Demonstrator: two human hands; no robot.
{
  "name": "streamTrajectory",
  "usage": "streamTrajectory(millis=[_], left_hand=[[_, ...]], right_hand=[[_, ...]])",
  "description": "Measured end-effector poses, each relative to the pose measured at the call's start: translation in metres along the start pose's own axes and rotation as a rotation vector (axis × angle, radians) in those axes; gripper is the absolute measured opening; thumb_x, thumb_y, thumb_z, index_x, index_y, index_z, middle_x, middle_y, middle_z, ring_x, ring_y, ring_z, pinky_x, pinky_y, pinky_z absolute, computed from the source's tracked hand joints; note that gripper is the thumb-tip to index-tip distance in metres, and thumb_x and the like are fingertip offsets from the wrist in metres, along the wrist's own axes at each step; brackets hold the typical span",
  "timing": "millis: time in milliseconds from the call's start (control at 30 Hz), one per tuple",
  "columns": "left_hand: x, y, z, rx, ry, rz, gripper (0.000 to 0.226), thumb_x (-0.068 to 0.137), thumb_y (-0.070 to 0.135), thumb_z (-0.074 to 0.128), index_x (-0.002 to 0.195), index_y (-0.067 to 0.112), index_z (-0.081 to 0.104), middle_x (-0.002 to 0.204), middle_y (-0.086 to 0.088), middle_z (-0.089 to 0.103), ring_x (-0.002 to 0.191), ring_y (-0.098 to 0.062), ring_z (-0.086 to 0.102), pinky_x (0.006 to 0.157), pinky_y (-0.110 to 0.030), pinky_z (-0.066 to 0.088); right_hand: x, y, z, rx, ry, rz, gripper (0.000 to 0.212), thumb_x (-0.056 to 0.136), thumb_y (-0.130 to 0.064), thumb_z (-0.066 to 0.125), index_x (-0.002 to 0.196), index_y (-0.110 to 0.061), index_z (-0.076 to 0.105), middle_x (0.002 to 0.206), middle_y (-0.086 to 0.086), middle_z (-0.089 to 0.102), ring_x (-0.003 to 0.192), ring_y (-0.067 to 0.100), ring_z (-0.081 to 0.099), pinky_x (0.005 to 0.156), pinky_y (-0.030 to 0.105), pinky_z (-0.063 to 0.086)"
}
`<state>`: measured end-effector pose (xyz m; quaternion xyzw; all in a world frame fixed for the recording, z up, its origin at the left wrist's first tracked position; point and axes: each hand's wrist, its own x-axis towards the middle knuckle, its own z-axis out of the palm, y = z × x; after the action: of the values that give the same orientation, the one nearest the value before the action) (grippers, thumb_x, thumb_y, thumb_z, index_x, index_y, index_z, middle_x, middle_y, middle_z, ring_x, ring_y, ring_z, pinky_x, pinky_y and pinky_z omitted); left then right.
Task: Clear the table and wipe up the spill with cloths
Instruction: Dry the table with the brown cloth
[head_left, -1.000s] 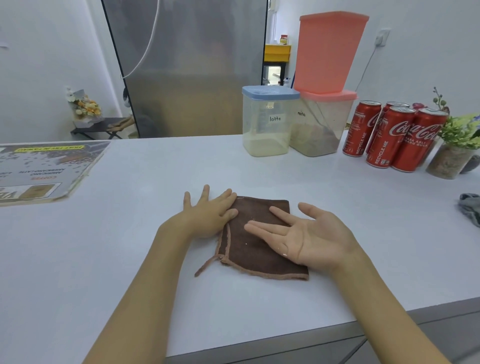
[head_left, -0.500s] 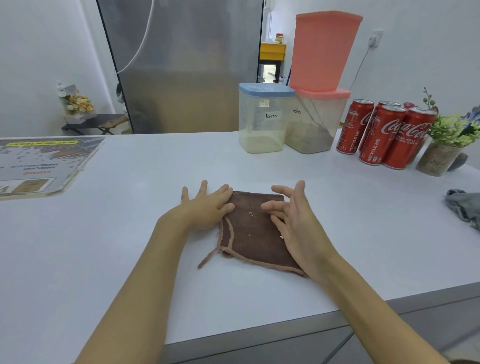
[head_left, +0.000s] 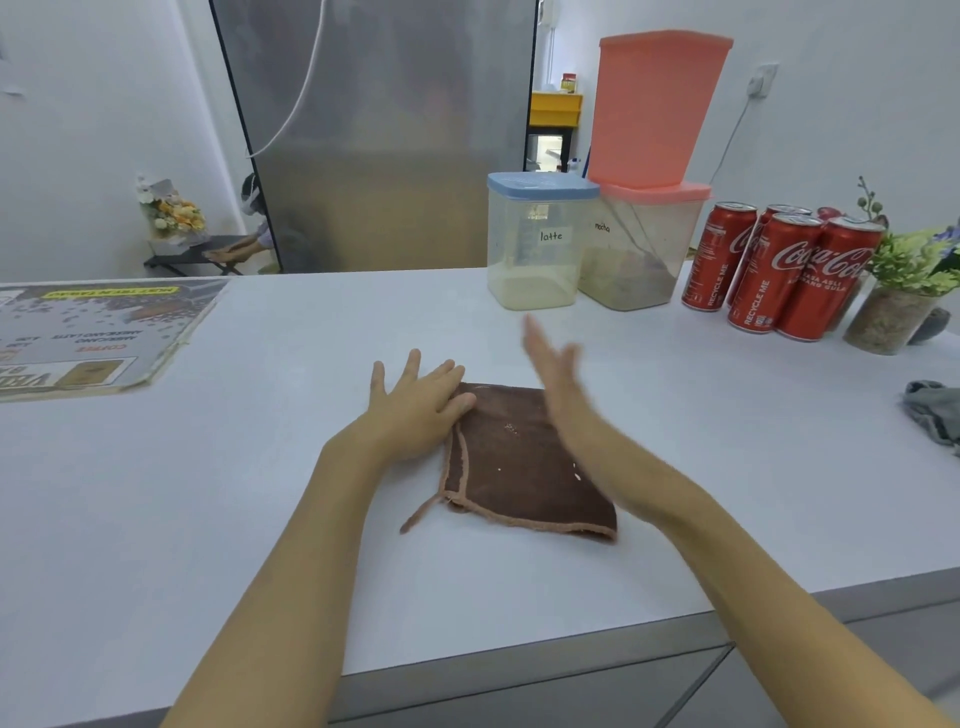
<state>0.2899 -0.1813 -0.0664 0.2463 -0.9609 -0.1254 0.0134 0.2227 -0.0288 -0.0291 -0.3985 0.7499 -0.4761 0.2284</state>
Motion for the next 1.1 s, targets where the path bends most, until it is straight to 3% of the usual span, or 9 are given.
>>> streamTrajectory(millis=[33,67,100,267,400,533,633,767,1100], left_hand=[[0.002,-0.002,-0.001,0.002,0.036,-0.023,0.050,0.102,0.039,0.019,0.149,0.023,0.018,0.158,0.006,0.010,0.146,-0.021,-0.010,0.114,-0.051,-0.011],[0.003,-0.004,-0.002,0.011,0.069,-0.047,0.050,0.102,0.038,0.020,0.149,0.022,0.019,0.158,0.005,0.012,0.146,-0.022,-0.008,0.114,-0.051,-0.010],[0.004,-0.006,-0.002,0.024,0.094,-0.069,0.050,0.102,0.037,0.022,0.149,0.021,0.020,0.158,0.003,0.013,0.146,-0.022,-0.007,0.114,-0.050,-0.008],[0.002,-0.008,-0.005,0.028,0.149,-0.105,0.048,0.102,0.030,0.030,0.148,0.017,0.024,0.156,0.001,0.020,0.146,-0.024,-0.003,0.115,-0.047,-0.003],[-0.003,-0.004,-0.006,-0.085,0.166,-0.128,0.053,0.102,0.025,0.031,0.151,0.014,0.013,0.157,-0.004,0.018,0.146,-0.023,-0.004,0.117,-0.043,-0.002],[-0.004,-0.001,-0.005,-0.087,0.131,-0.117,0.053,0.102,0.027,0.030,0.151,0.014,0.013,0.157,-0.005,0.018,0.146,-0.024,-0.005,0.117,-0.043,-0.002],[-0.002,0.006,-0.004,-0.104,0.139,-0.081,0.054,0.102,0.026,0.031,0.151,0.014,0.013,0.156,-0.005,0.019,0.146,-0.024,-0.004,0.117,-0.043,-0.002],[-0.002,0.027,-0.003,-0.174,0.149,-0.039,0.059,0.101,0.026,0.033,0.151,0.017,0.004,0.157,-0.007,0.016,0.146,-0.024,-0.003,0.117,-0.041,0.001],[0.012,0.125,0.012,-0.110,-0.043,0.232,0.053,0.101,0.037,0.029,0.150,0.023,0.013,0.158,0.003,0.010,0.146,-0.018,-0.006,0.118,-0.037,-0.001]], right_hand=[[0.003,0.006,0.010,-0.210,-0.065,0.017,0.099,0.078,-0.082,0.026,0.151,-0.020,0.003,0.159,0.003,0.003,0.146,0.019,0.000,0.116,0.040,0.002],[0.006,0.016,0.021,-0.402,-0.077,0.002,0.076,0.093,-0.063,0.021,0.151,-0.021,-0.001,0.160,0.003,-0.002,0.146,0.021,-0.008,0.116,0.043,-0.003],[0.008,0.026,0.030,-0.547,-0.093,0.008,0.068,0.096,-0.057,0.016,0.151,-0.022,-0.005,0.159,0.003,-0.007,0.145,0.021,-0.015,0.116,0.045,-0.009],[0.015,0.037,0.049,-0.835,-0.083,0.117,0.072,0.092,-0.066,0.009,0.151,-0.026,-0.004,0.158,0.009,-0.011,0.143,0.029,-0.021,0.113,0.050,-0.018],[-0.029,0.043,0.037,-0.881,-0.186,-0.122,0.064,0.092,-0.064,0.014,0.149,-0.039,0.004,0.159,-0.007,-0.007,0.145,0.018,-0.017,0.115,0.046,-0.016],[-0.049,0.051,0.008,-0.911,-0.160,-0.090,0.059,0.088,-0.070,0.013,0.144,-0.053,0.005,0.156,-0.019,-0.007,0.144,0.012,-0.019,0.111,0.052,-0.021],[-0.014,0.051,0.015,-0.896,-0.116,-0.049,0.060,0.090,-0.068,0.016,0.146,-0.050,0.007,0.158,-0.014,-0.003,0.145,0.018,-0.015,0.114,0.048,-0.016],[-0.018,0.052,0.016,-0.885,-0.147,-0.127,0.057,0.094,-0.063,0.018,0.147,-0.048,0.006,0.159,-0.012,-0.002,0.146,0.018,-0.012,0.118,0.039,-0.009],[-0.049,0.104,-0.110,-0.885,-0.064,0.040,0.054,0.092,-0.065,0.019,0.143,-0.055,0.007,0.157,-0.020,-0.002,0.146,0.009,-0.009,0.119,0.034,-0.005]])
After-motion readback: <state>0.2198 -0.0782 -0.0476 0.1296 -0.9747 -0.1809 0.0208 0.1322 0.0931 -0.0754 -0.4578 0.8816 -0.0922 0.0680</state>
